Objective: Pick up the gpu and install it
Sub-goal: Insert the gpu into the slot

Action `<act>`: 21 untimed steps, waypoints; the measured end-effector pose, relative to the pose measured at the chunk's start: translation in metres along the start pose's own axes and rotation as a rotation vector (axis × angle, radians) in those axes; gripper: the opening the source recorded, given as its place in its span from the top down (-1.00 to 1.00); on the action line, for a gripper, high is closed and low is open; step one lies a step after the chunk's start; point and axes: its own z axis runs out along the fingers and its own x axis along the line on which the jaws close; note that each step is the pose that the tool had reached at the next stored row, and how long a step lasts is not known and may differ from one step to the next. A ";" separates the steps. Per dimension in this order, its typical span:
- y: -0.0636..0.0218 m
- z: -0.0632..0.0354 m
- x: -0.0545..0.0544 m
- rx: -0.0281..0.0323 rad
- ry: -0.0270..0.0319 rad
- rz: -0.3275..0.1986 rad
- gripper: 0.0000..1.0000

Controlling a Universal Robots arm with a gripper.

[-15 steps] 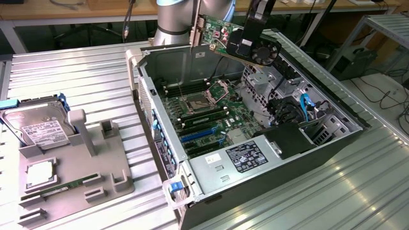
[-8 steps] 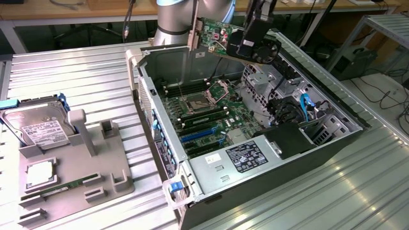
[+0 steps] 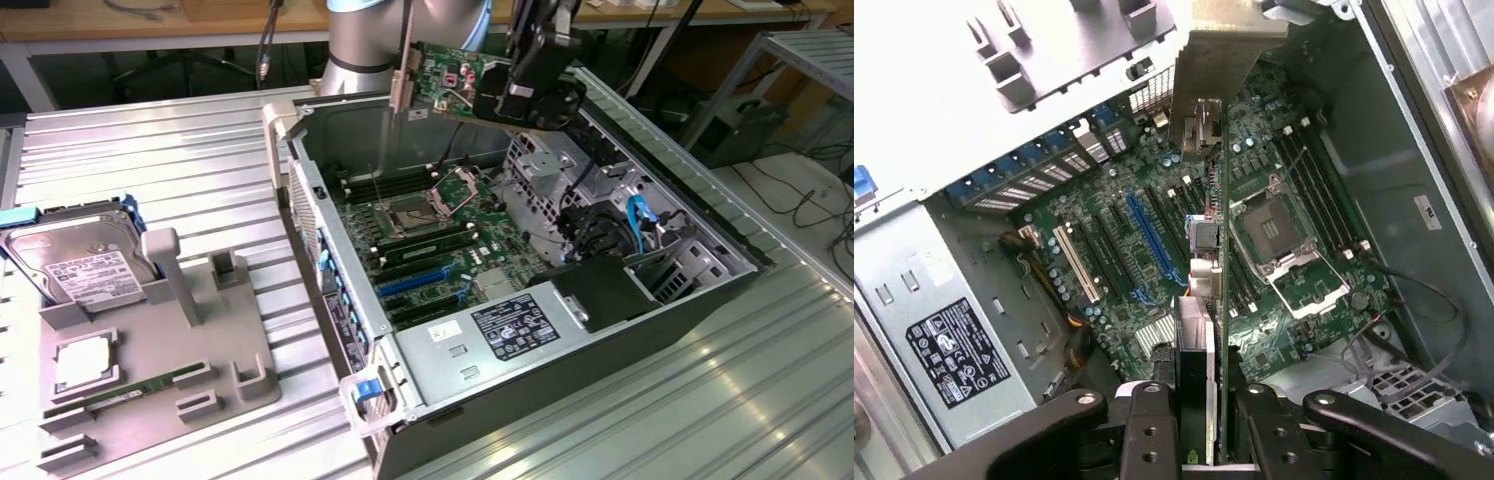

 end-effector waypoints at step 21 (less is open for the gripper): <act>0.0000 0.0000 0.000 -0.0081 0.0112 -0.335 0.44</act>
